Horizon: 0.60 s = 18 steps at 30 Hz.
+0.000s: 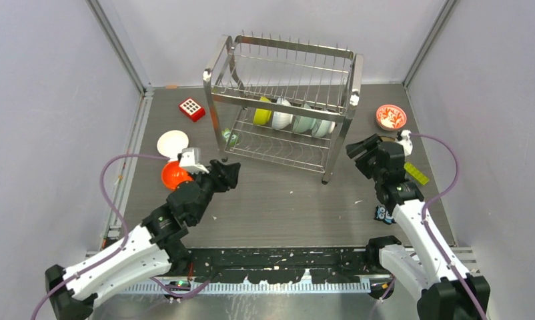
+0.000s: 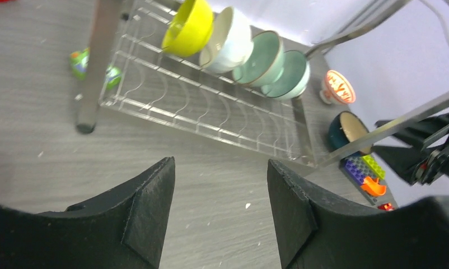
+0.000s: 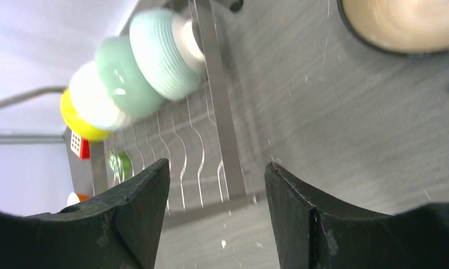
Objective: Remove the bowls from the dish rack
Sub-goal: Adjust the dish rack at the center of the board.
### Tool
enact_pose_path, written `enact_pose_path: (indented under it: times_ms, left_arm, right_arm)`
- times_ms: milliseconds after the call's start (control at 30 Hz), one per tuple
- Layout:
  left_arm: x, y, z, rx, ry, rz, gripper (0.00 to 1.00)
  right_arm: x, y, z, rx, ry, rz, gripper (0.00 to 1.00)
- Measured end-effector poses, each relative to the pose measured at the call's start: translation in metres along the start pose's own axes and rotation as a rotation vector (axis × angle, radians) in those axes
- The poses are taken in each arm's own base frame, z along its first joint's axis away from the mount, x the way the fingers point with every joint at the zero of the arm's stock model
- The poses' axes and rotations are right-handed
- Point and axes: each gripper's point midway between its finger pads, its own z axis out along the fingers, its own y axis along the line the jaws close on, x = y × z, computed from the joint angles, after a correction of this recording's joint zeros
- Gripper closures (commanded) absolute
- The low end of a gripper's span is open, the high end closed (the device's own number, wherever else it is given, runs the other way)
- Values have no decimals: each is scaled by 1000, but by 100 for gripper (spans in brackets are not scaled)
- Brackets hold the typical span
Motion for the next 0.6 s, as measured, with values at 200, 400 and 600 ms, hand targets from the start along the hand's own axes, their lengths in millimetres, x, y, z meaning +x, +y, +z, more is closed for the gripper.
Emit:
enact_pose_path:
  times_ms: [200,400,600]
  left_arm:
    - [8,38,-30,-110,63,19,36]
    - [13,56,-45,-154,99,63,36]
    - [14,62,-48,-167,104,107,36]
  right_arm:
    - [-35,19,37,-47,-146,-37,31]
    - [-58,43,85,-156,-258,-169,30]
    - [-95,46,117,-185,-299,-151,31]
